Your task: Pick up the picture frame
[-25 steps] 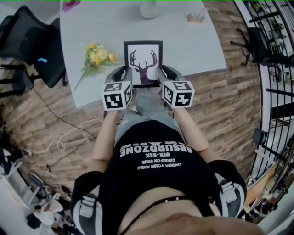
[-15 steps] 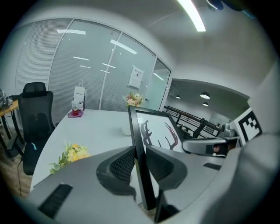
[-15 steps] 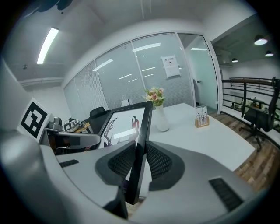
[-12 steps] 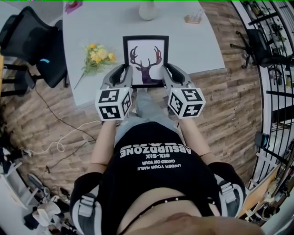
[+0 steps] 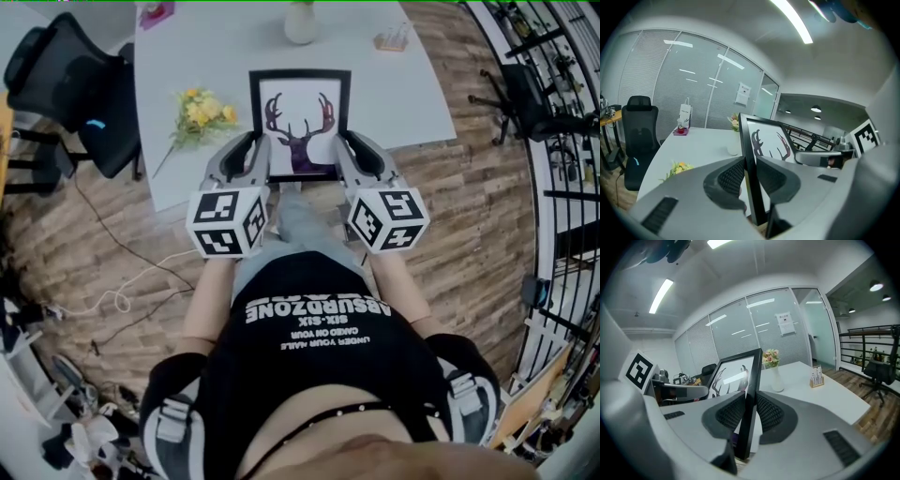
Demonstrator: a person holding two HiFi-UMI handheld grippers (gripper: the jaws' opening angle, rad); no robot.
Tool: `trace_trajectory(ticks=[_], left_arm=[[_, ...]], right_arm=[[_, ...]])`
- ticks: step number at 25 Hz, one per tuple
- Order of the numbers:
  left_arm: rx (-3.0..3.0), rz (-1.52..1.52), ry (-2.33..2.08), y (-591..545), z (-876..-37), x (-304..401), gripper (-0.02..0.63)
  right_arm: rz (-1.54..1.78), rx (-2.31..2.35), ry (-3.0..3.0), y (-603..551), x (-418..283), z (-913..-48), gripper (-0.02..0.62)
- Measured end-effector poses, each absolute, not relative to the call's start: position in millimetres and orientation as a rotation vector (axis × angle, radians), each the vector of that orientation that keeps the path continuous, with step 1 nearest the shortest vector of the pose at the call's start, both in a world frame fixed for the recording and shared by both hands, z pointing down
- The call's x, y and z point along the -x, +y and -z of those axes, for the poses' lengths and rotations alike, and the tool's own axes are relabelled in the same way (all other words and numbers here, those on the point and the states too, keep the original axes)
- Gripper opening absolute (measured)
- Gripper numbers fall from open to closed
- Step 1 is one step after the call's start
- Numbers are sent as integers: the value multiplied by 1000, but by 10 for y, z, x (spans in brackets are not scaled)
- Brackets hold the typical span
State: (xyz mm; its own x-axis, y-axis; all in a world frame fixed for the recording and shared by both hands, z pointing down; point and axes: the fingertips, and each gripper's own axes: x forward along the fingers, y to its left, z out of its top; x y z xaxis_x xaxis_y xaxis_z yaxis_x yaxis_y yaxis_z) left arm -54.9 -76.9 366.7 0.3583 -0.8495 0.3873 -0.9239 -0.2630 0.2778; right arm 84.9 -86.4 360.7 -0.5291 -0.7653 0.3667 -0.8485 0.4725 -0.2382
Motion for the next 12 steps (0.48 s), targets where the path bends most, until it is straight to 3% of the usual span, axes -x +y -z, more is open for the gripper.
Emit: trace_trajectory(ticks=[12], left_arm=[[-2174,-191,-1546,-512,-3633,581,91]], right_arm=[[-571,-1392,-2522,-610,-821,-3572,89]])
